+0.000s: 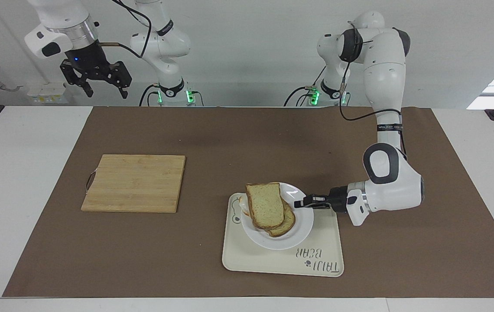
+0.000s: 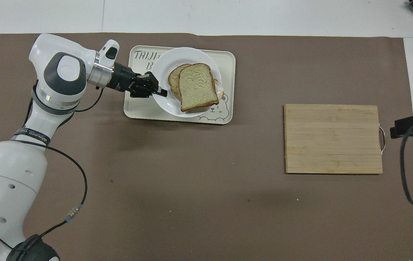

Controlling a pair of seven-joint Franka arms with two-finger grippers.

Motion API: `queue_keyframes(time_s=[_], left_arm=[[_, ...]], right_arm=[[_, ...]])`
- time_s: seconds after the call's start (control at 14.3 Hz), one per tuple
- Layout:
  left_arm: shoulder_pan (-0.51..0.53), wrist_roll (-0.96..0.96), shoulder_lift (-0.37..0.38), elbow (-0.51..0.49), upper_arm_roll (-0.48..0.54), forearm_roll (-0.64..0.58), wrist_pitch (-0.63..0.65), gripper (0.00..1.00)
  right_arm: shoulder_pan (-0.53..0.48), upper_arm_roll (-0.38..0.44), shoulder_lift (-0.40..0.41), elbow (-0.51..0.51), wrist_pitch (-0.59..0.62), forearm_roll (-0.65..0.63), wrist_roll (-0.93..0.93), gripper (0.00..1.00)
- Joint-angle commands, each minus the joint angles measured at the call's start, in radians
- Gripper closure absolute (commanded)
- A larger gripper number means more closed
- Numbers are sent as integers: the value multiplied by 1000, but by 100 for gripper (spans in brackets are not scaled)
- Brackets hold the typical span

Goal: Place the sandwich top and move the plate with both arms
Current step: 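Slide the white plate onto the bear tray with the left gripper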

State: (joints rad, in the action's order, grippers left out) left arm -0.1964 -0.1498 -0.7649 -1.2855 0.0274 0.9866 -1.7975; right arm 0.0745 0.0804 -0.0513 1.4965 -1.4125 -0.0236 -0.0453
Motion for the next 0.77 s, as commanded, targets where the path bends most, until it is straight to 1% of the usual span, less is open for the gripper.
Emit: queue_keyframes(time_s=[0.0, 0.14, 0.21, 0.35, 0.42, 0.49, 0.56, 0.63, 0.7], left_arm=[[-32, 30, -31, 61, 8, -61, -45, 100], [-41, 35, -34, 58, 9, -81, -60, 100], [-41, 35, -37, 55, 9, -83, -65, 100], [-32, 32, -68, 55, 9, -83, -75, 100], [-31, 32, -70, 55, 11, -89, -69, 100], [-29, 32, -70, 57, 11, -101, -66, 84], [-28, 29, -70, 60, 14, -109, -56, 1], [-15, 29, -65, 63, 22, -112, -51, 0], [-14, 27, -59, 66, 41, -141, -30, 0]], right_arm=[[-7, -4, -9, 2, 13, 4, 28, 0], [-5, -7, -10, 8, -8, 8, 32, 0], [-4, -5, -24, 33, -32, 11, 44, 0], [-4, -5, -54, 88, -78, 11, 70, 0], [-2, -5, -55, 87, -79, 10, 71, 0], [-2, -5, -53, 82, -79, 10, 70, 0], [-2, -5, -50, 79, -79, 10, 68, 0], [-4, -5, -50, 79, -77, 11, 65, 0], [-4, -4, -50, 79, -74, 11, 65, 0]])
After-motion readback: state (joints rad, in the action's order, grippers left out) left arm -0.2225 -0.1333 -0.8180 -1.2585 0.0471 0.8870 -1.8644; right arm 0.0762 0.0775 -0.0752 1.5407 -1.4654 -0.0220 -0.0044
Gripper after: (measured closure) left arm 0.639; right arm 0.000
